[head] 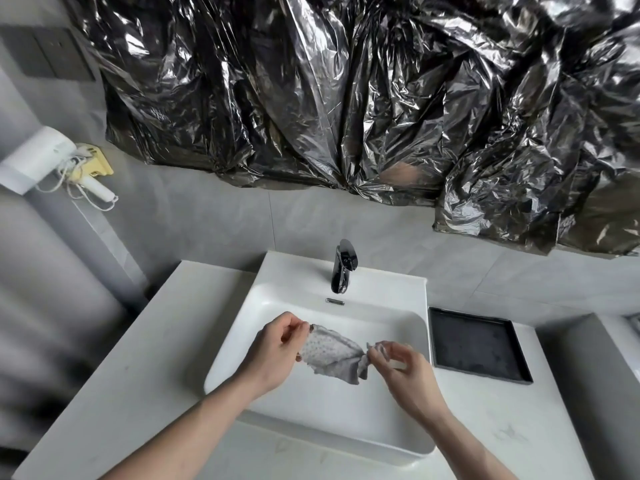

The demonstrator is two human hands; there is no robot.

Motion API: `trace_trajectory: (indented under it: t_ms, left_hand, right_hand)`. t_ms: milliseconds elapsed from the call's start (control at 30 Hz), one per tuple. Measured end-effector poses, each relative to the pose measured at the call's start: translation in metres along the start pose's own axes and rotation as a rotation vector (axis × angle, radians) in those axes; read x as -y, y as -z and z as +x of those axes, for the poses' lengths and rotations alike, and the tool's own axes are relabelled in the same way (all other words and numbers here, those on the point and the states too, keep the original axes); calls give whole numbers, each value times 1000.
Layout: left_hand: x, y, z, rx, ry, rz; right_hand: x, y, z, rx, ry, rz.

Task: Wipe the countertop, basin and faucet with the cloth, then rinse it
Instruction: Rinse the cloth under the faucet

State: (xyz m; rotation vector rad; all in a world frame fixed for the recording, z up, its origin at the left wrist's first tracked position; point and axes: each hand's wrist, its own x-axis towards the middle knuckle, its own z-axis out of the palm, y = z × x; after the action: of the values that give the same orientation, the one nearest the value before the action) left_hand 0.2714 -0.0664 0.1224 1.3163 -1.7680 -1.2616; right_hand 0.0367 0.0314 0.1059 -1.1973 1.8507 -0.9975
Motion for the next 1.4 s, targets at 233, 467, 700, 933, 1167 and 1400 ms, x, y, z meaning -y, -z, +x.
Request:
trace_trajectory:
  t_ms: [233,467,700,933,1167,1400]
  left_hand:
    - [14,18,27,-131,299,122]
    - [9,-7,18,158,120,197]
    - [-2,-41,34,221,59,-64]
    - [6,-21,55,61,206,-213]
    - [17,-12,78,55,413,-273]
    - [28,-23,105,79,544,-411]
  right_hand:
    - [23,12,10,-32,30,305]
    - [49,2,39,91,143,215]
    - [54,1,75,104,176,87]
    - [36,6,124,29,-101,43]
    - [65,-20,165,170,-316,300]
    - [64,-29,182,58,-418,467]
